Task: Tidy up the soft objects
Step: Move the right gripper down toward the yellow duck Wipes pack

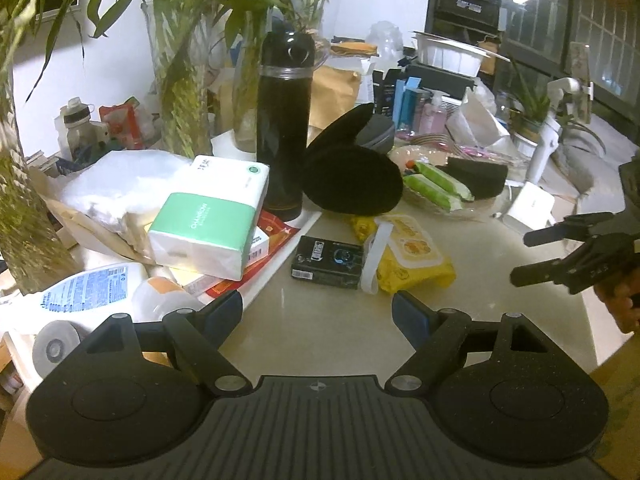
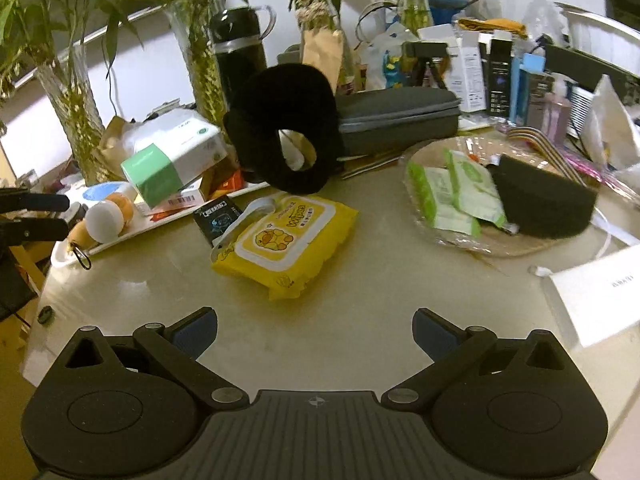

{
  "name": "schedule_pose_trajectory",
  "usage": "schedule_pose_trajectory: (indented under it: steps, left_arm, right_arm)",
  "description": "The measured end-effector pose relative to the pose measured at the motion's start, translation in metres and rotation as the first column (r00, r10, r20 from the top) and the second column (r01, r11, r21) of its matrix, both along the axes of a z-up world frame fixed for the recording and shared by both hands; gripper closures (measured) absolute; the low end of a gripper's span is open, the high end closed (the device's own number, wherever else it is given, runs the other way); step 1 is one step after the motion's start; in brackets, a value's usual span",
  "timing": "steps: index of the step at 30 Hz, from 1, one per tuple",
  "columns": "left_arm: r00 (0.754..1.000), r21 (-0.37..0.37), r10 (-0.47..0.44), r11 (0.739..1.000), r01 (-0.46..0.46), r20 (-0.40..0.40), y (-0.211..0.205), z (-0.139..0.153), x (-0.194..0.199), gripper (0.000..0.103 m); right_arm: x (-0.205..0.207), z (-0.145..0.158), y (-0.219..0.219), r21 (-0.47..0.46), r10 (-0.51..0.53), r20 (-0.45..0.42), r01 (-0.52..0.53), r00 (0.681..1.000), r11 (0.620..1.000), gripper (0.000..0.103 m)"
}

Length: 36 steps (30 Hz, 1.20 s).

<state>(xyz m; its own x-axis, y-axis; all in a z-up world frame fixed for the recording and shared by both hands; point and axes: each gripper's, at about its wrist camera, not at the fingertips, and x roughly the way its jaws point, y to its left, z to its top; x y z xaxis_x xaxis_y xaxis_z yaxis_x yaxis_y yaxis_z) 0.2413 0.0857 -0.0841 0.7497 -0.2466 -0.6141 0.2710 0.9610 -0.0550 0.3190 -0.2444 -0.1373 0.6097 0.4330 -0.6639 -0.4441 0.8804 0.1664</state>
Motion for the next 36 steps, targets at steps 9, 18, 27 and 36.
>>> schedule_pose_trajectory:
  steps: [9, 18, 27, 36]
  left_arm:
    - [1.000, -0.020, 0.025, 0.999, -0.025, -0.003, 0.002, -0.006, 0.003, 0.020]
    - [1.000, -0.003, 0.024, 1.000, -0.024, -0.020, -0.001, -0.010, 0.006, 0.020]
    - [0.998, -0.015, 0.055, 0.998, -0.056, -0.033, 0.002, -0.010, 0.008, 0.020]
    - [0.997, -0.030, 0.072, 0.997, -0.073, -0.039, 0.004, -0.009, 0.009, 0.020]
  right_arm:
    - [0.032, -0.024, 0.028, -0.049, 0.065, 0.021, -0.064, 0.998, 0.997, 0.000]
    - [0.052, -0.046, 0.064, -0.165, 0.103, 0.038, -0.096, 0.994, 0.982, 0.001]
    - [0.065, -0.048, 0.048, -0.232, -0.010, 0.052, 0.021, 0.999, 0.972, 0.008]
    - [0.059, -0.033, 0.004, -0.114, -0.060, 0.004, 0.060, 0.998, 0.992, 0.000]
